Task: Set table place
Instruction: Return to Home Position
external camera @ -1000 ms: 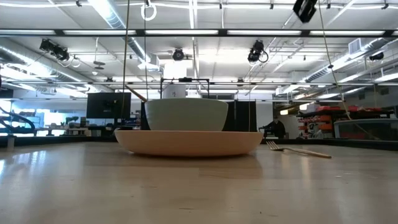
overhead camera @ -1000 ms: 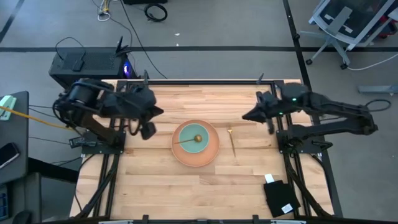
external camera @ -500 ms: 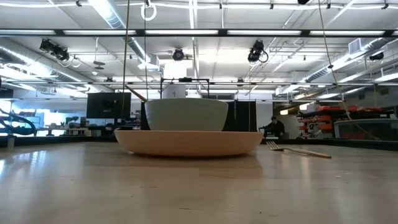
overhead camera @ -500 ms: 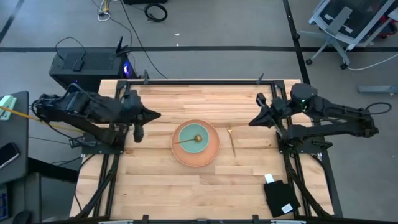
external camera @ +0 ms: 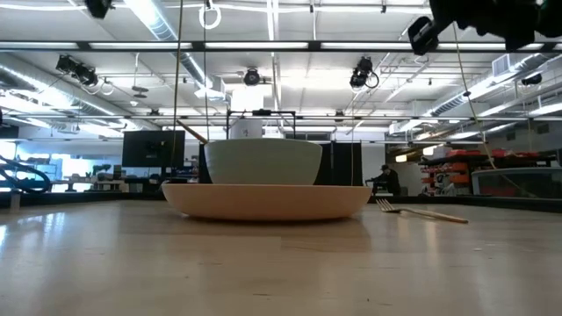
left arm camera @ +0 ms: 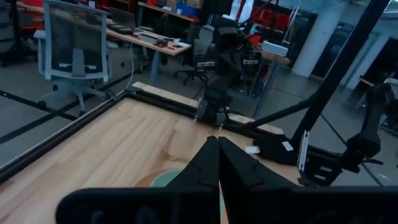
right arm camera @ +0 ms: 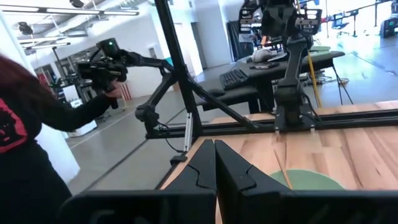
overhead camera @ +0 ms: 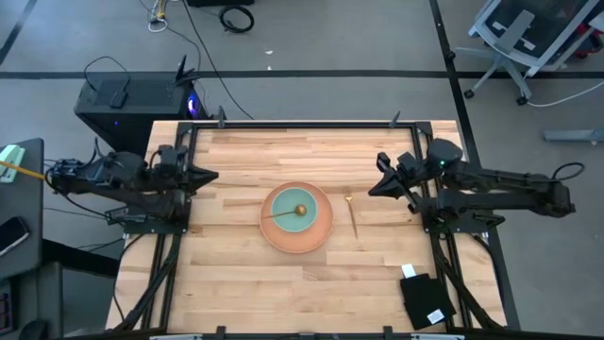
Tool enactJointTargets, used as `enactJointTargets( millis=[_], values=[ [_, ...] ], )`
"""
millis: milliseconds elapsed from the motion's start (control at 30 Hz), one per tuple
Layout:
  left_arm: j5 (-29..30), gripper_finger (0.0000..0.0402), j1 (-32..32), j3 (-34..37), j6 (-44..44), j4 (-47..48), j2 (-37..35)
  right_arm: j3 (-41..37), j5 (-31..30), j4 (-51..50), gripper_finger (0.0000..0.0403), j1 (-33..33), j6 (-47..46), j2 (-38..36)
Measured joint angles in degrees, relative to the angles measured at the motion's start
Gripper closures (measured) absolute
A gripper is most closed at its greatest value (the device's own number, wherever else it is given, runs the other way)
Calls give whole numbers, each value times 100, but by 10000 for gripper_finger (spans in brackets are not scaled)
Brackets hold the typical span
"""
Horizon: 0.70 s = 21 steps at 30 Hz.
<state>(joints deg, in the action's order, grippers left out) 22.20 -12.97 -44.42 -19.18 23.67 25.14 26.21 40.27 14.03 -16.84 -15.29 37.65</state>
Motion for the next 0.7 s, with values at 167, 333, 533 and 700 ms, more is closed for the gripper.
enactJointTargets(
  millis=[167,333,533,700],
  values=[
    [1,396,0,770,53,-39,-818,-434,74,609,403,-197,-15,0],
    [1,391,0,1463,186,-108,-1635,-1005,218,1510,403,-527,-215,0],
    [13,393,0,2134,513,-365,-2514,-1616,379,2201,403,-925,-597,0],
    [54,393,2,2365,557,-460,-2426,-2052,455,2753,403,-1095,-622,-1]
  ],
)
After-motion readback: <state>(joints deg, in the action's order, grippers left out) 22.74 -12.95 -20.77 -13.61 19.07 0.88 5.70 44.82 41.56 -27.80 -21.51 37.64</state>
